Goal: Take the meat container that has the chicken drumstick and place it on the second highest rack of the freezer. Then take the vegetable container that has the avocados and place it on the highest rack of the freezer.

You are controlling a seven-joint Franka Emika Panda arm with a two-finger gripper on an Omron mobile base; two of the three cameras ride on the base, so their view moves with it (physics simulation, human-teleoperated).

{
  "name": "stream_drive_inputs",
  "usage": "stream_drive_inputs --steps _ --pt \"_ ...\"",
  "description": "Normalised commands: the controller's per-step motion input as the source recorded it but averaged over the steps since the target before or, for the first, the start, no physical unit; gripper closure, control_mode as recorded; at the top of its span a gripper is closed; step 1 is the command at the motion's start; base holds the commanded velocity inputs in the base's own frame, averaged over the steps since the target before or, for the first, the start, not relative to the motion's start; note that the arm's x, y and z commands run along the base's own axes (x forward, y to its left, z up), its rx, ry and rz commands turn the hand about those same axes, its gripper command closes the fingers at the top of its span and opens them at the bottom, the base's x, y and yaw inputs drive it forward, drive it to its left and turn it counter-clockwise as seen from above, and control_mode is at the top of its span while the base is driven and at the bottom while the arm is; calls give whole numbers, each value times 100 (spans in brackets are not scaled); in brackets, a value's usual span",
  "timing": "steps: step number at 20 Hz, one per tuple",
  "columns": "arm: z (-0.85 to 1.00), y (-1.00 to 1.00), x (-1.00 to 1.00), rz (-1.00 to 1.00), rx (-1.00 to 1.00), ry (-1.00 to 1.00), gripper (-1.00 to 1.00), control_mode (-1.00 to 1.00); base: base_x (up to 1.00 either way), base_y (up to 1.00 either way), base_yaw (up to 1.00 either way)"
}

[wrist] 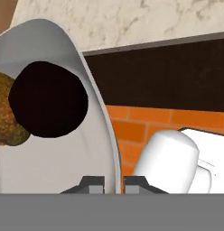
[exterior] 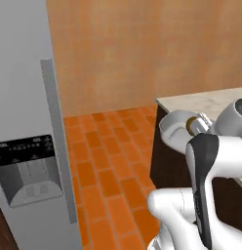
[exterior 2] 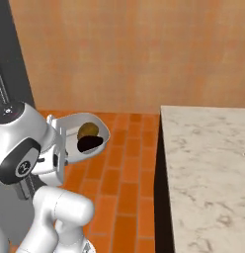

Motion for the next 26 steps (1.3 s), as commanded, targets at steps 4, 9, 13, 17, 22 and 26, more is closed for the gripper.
stream_drive_inputs --steps 4,9,13,17,22,26 --pt "0 0 0 0 0 0 100 100 100 -6 4" --pt "0 0 0 0 0 0 100 100 100 -2 5" --pt "0 0 0 0 0 0 100 100 100 0 6" --pt "0 0 0 0 0 0 100 100 100 -3 6" --pt "0 0 0 0 0 0 100 100 100 -2 7" --pt "0 0 0 0 0 0 100 100 99 -2 10"
